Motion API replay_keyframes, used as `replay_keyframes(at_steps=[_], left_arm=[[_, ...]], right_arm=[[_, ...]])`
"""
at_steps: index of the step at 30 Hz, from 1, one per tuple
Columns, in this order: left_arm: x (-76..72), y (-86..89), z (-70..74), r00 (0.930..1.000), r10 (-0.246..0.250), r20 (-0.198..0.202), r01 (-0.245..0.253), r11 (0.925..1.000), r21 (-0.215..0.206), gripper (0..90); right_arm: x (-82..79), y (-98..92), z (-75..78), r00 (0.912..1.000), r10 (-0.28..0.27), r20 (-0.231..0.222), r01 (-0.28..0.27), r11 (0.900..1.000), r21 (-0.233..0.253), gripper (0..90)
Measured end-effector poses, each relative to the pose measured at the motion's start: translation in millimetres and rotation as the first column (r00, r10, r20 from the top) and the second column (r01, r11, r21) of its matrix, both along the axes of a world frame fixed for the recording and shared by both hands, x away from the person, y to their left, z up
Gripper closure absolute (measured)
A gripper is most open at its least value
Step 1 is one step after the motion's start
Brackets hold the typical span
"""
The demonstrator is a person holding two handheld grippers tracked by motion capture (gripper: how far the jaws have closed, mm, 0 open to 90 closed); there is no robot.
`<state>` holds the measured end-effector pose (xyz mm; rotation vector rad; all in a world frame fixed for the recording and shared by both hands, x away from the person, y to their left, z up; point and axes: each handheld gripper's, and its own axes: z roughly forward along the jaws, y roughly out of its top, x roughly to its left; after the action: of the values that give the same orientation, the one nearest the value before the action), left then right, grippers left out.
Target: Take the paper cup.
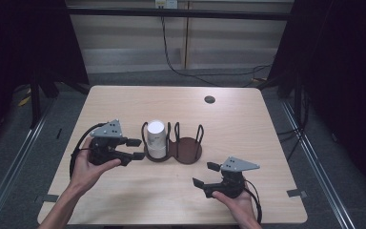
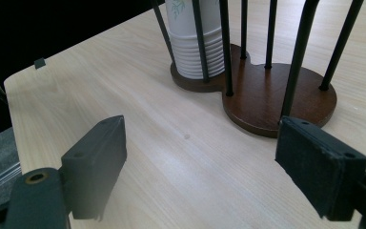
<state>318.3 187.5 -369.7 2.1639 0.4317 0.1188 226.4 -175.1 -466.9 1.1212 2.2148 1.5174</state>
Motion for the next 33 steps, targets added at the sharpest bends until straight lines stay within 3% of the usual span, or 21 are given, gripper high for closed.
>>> replay_keyframes(at_steps=[2, 9, 17, 20, 23, 25, 27, 28, 31, 33], left_arm=[[6.0, -1.6, 2.2, 0.9994, 0.016, -0.03, -0.015, 0.9997, 0.018, 44.5], [21.9, -8.8, 5.0, 0.9971, 0.041, -0.064, -0.037, 0.9971, 0.066, 38.6], [38.4, -20.1, 11.4, 0.9967, 0.051, -0.063, -0.043, 0.9916, 0.122, 28.3], [46.2, -24.0, 13.9, 0.9954, 0.051, -0.081, -0.037, 0.9852, 0.167, 27.0], [51.2, -28.1, 16.2, 0.9953, 0.058, -0.077, -0.043, 0.9821, 0.183, 23.6], [54.7, -31.0, 18.0, 0.9948, 0.052, -0.087, -0.035, 0.9804, 0.194, 23.4], [56.8, -34.7, 19.5, 0.9962, 0.034, -0.081, -0.017, 0.9793, 0.201, 28.5], [57.3, -38.3, 20.9, 0.9968, 0.042, -0.068, -0.026, 0.9747, 0.222, 29.5], [60.6, -41.6, 22.8, 0.9971, 0.019, -0.073, -0.001, 0.9713, 0.238, 32.1], [64.8, -44.7, 25.2, 0.997, 0.028, -0.072, -0.01, 0.9682, 0.25, 31.5]], right_arm=[[-0.1, 0.0, 0.1, 1.0, -0.001, 0.001, 0.001, 1.0, -0.002, 17.4], [-0.4, 0.0, -0.3, 1.0, 0.007, 0.0, -0.007, 1.0, 0.002, 17.4], [-0.9, 1.0, -1.1, 0.9998, 0.02, -0.001, -0.02, 1.0, -0.002, 17.4], [-0.6, 0.8, -1.2, 0.9997, 0.022, -0.002, -0.022, 1.0, -0.001, 17.3], [-1.0, 0.9, -1.1, 0.9997, 0.026, -0.001, -0.026, 1.0, -0.001, 17.3], [-0.9, 1.0, -1.5, 0.9996, 0.027, 0.001, -0.027, 1.0, -0.004, 17.4], [-1.0, 1.2, -1.7, 0.9996, 0.029, -0.002, -0.029, 1.0, -0.005, 17.5], [-1.0, 0.9, -1.7, 0.9996, 0.028, -0.005, -0.028, 1.0, -0.003, 17.5], [-0.8, 0.5, -1.9, 0.9996, 0.027, -0.006, -0.027, 1.0, -0.004, 17.5], [-0.5, 0.3, -2.2, 0.9995, 0.029, -0.009, -0.029, 1.0, -0.001, 17.4]])
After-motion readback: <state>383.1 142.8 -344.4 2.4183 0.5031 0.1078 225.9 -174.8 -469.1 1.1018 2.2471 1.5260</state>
